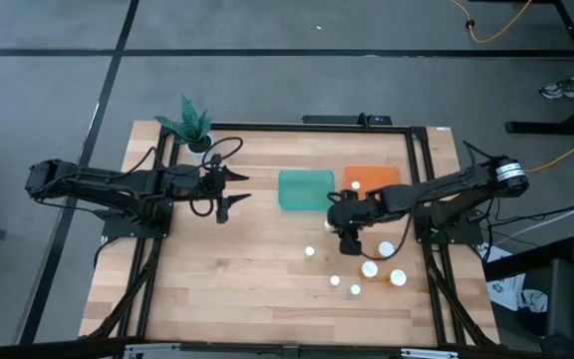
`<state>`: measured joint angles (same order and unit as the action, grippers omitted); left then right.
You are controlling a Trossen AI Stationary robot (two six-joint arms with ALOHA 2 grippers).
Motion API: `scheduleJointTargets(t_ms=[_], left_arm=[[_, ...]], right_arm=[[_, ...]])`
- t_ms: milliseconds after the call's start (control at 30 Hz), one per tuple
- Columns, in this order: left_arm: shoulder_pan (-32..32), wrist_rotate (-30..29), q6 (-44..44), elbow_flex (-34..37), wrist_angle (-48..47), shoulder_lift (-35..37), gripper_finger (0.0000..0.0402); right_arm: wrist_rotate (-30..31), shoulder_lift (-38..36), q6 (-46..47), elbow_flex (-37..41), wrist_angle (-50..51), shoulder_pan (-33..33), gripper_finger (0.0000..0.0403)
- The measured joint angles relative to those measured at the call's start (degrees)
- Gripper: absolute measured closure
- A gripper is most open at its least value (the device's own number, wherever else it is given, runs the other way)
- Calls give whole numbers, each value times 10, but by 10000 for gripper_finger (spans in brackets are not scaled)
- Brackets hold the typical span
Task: Pick and place medicine bottles into bin by pill shape (circle, oval)
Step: Put the yellow pill bottle into the orange bin
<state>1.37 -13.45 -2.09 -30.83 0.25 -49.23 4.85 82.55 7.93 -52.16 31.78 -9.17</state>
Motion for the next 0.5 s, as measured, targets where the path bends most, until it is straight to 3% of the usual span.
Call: scheduleJointTargets(t_ms=[500], left_arm=[[0,0,-1,0,-2,0,188]], right_arm=[[9,40,-22,-2,-22,4,258]])
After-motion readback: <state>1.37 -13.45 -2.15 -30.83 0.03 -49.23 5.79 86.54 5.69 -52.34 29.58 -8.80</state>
